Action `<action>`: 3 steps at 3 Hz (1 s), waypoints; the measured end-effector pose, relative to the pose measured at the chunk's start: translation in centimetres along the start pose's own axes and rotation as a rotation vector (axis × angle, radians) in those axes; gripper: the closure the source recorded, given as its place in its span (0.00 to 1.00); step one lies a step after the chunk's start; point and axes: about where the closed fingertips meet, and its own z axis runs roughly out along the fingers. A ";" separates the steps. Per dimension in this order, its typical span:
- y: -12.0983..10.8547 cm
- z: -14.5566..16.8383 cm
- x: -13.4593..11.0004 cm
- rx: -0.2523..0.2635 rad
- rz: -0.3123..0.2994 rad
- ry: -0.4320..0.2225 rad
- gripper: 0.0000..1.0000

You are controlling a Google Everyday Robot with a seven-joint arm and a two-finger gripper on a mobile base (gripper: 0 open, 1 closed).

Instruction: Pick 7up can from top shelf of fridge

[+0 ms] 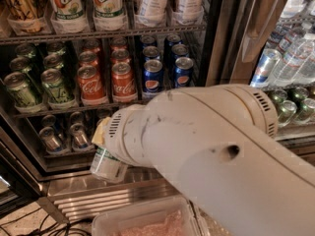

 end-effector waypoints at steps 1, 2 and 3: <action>0.0 0.0 0.0 0.000 0.000 0.000 1.00; -1.0 0.4 0.3 -0.032 0.069 -0.010 1.00; -4.7 1.9 0.5 -0.058 0.162 -0.036 1.00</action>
Offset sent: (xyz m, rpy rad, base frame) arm -0.0175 -0.0497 -0.0762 0.3777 0.1280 -0.2230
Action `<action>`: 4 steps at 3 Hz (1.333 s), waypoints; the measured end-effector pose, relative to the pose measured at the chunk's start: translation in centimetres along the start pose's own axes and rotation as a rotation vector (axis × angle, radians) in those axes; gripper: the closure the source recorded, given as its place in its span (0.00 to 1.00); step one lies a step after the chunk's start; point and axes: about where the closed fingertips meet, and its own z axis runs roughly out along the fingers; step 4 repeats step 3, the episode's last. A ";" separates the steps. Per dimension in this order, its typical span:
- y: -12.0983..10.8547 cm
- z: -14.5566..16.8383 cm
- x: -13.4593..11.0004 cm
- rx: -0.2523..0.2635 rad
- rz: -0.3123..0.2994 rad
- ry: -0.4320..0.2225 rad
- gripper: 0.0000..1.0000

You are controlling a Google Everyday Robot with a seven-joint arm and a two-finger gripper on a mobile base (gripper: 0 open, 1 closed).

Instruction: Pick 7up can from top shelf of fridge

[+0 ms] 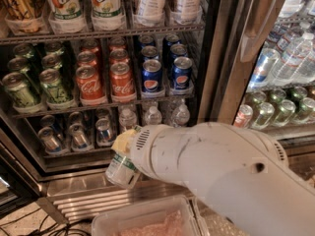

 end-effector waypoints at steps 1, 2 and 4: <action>-0.1 0.1 0.1 0.000 0.000 0.000 1.00; -6.2 1.5 2.1 0.038 0.160 0.038 1.00; -6.2 1.5 2.1 0.038 0.160 0.038 1.00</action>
Offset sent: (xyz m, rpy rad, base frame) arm -0.0412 -0.0678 -0.1409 0.1477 0.3160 -0.2061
